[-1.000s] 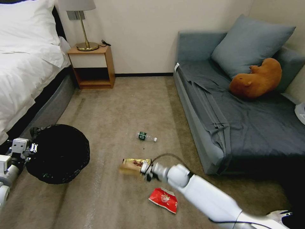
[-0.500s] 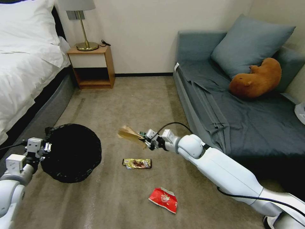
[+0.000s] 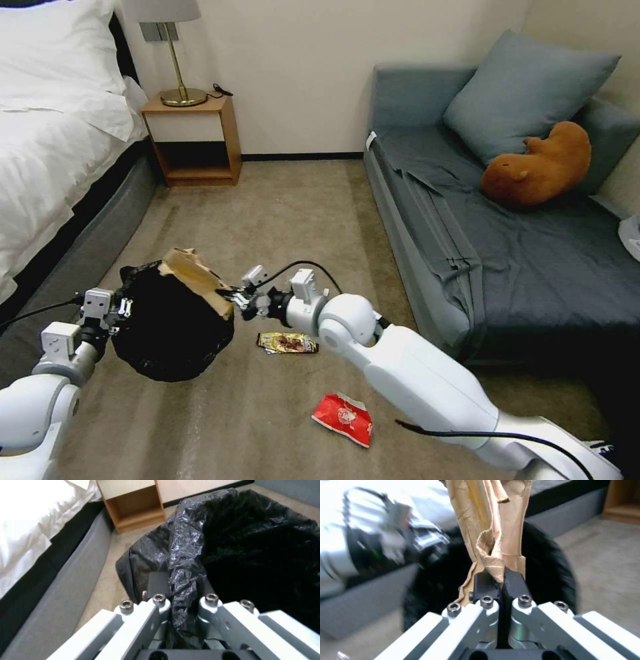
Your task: Pick up the trash bin, then pick up the garbage on the floor and place it into the trash bin.
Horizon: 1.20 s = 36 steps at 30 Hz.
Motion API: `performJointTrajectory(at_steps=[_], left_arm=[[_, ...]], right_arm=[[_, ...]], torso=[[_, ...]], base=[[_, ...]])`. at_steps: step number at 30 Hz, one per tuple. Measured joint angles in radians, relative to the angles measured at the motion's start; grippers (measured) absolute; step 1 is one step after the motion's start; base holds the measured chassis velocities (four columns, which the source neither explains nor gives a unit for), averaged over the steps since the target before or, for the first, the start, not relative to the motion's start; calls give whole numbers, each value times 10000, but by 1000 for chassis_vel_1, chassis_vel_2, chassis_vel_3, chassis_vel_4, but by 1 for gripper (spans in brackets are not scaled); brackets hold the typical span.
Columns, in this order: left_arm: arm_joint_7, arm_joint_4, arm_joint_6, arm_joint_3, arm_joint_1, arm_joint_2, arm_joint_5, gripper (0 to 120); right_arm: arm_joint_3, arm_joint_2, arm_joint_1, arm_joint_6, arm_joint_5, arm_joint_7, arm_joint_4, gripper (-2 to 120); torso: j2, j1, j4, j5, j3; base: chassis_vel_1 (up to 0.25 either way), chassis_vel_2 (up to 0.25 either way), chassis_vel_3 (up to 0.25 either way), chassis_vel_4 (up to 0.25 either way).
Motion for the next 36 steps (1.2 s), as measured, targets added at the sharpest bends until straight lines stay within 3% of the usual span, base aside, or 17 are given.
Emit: performJointTrajectory(at_steps=[8, 19, 24, 29, 33, 36], left_arm=[[-230, -206, 35, 362, -406, -192, -911, 4], [-275, -305, 80, 521, -453, -385, -1092, 4], [-311, -337, 119, 561, -525, -386, -1116, 4], [-303, -330, 122, 558, -487, -419, -1104, 4], [-274, -295, 94, 497, -431, -410, -1097, 4], [-178, -191, 30, 330, -375, -317, -1095, 4]], right_arm=[[258, 626, -307, 526, 320, 231, -390, 0], [356, 848, -627, 918, -416, 148, -1027, 0], [247, 789, -762, 935, -736, 144, -943, 14], [156, 722, -952, 941, -1057, 96, -794, 38], [153, 658, -976, 946, -1142, 78, -745, 48], [160, 401, -969, 947, -1233, 56, -637, 64]], torso=[[1, 0, -4, 0, 0], [1, 0, 0, 0, 0], [0, 0, -1, 1, 0], [1, 0, -2, 1, 0], [0, 0, 0, 1, 0], [0, 0, 0, 1, 0]], base=[[0, 0, 0, 0], [0, 0, 0, 0], [0, 0, 0, 0], [0, 0, 0, 0], [0, 0, 0, 0], [0, 0, 0, 0]])
